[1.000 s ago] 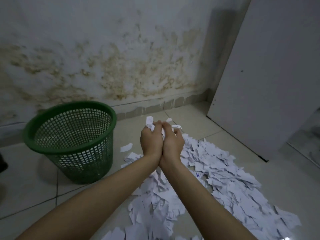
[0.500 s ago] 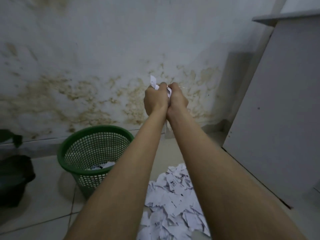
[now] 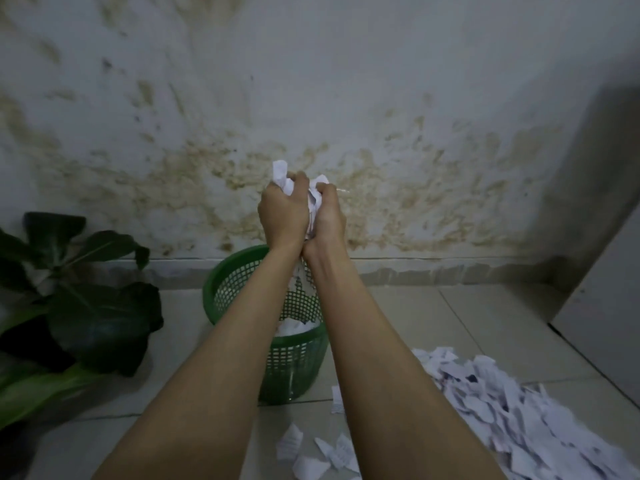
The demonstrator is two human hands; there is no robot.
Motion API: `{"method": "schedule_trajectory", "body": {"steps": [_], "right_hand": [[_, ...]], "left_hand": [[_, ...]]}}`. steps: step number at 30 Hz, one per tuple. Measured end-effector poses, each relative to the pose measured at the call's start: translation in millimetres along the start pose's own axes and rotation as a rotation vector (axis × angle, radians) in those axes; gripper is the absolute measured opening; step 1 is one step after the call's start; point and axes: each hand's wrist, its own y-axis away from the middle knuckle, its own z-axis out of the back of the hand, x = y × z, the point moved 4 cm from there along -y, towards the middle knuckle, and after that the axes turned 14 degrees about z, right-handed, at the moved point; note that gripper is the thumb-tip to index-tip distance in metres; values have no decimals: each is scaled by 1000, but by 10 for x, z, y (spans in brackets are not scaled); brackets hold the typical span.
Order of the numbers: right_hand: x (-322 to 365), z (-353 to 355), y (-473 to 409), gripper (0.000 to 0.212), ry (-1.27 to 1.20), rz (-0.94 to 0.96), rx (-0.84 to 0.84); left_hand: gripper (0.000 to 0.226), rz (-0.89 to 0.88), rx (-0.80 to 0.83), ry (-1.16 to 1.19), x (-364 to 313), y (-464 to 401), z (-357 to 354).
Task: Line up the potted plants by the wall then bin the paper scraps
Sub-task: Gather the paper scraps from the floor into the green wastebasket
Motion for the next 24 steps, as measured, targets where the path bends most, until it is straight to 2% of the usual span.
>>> {"method": "schedule_trajectory", "body": {"steps": [2, 4, 8, 11, 16, 19, 22, 24], "right_hand": [[-226, 3, -52, 39, 4, -45, 11], [-403, 76, -111, 34, 44, -93, 2], [-613, 290, -208, 42, 121, -130, -66], [-649, 407, -239, 33, 167, -127, -87], [-650, 554, -297, 27, 507, -6, -16], [-668, 624, -281, 15, 535, -4, 10], [-656, 647, -275, 33, 602, -27, 10], [-621, 621, -268, 38, 743, -11, 45]], "left_hand": [[30, 22, -26, -13, 182, -129, 66], [34, 52, -41, -22, 373, -230, 88], [37, 107, 5, -47, 668, -297, 12], [40, 116, 67, -64, 848, -305, -40], [43, 106, 120, -325, 992, -441, 54], [34, 92, 213, -546, 1020, -526, 115], [29, 88, 271, -664, 1037, -567, 153], [31, 113, 300, -713, 1037, -574, 164]]}}
